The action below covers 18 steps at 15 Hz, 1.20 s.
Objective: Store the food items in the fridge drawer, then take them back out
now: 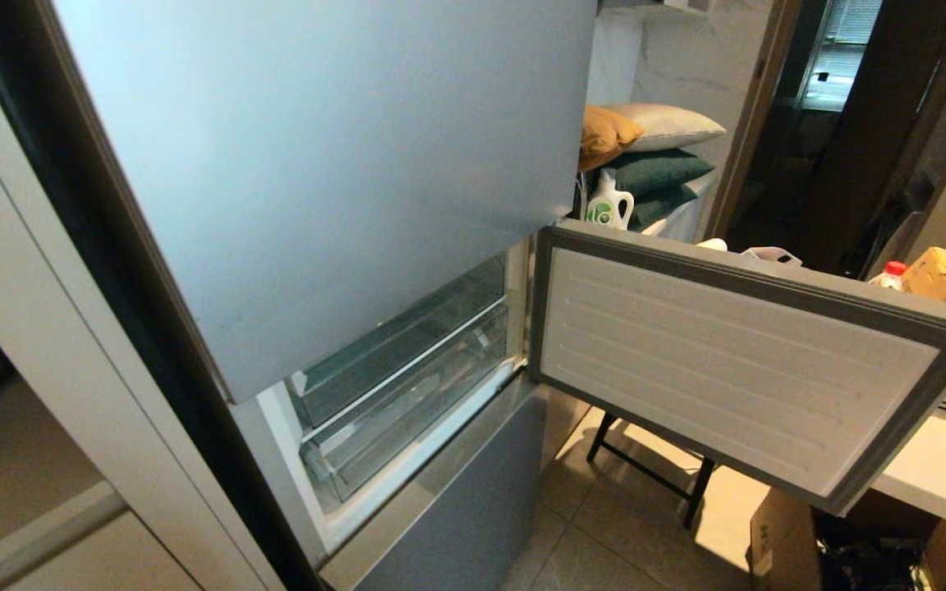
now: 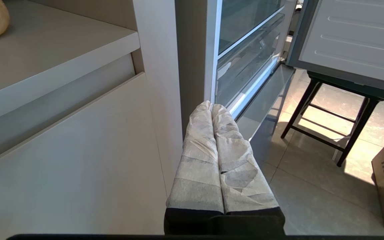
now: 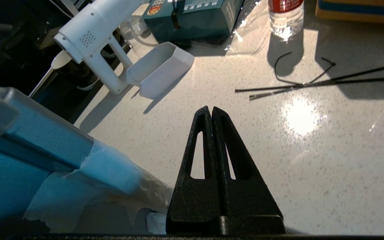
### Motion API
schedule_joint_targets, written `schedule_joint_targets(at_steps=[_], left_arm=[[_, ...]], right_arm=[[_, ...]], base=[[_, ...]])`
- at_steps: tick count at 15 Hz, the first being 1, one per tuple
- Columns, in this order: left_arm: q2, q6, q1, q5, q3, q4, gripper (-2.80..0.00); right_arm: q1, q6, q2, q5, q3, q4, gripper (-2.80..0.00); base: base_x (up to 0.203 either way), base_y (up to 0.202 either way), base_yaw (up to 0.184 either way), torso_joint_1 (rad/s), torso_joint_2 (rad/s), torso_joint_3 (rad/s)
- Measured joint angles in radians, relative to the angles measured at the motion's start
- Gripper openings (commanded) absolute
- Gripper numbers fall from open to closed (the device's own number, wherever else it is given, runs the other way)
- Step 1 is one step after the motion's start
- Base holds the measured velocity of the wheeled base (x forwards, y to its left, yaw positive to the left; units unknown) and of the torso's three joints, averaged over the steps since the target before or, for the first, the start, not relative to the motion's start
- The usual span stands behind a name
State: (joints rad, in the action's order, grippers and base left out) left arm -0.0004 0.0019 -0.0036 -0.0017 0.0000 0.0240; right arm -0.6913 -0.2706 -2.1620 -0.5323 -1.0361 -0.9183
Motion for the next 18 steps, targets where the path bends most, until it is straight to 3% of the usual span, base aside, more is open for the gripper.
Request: schedule_joint_targets(at_steps=[10, 18], left_arm=[[0.000, 0.000, 0.001, 0.000, 0.000, 0.000, -2.80], [0.000, 0.000, 0.000, 0.000, 0.000, 0.000, -2.80]], right_arm=[[0.001, 0.011, 0.082, -0.003, 0.124, -0.016, -2.80], [0.000, 0.012, 0.205, -0.007, 0.312, -0.075, -2.80]], base=[[0.000, 0.000, 0.000, 0.000, 0.00, 0.000], [0.000, 0.000, 0.000, 0.000, 0.00, 0.000]])
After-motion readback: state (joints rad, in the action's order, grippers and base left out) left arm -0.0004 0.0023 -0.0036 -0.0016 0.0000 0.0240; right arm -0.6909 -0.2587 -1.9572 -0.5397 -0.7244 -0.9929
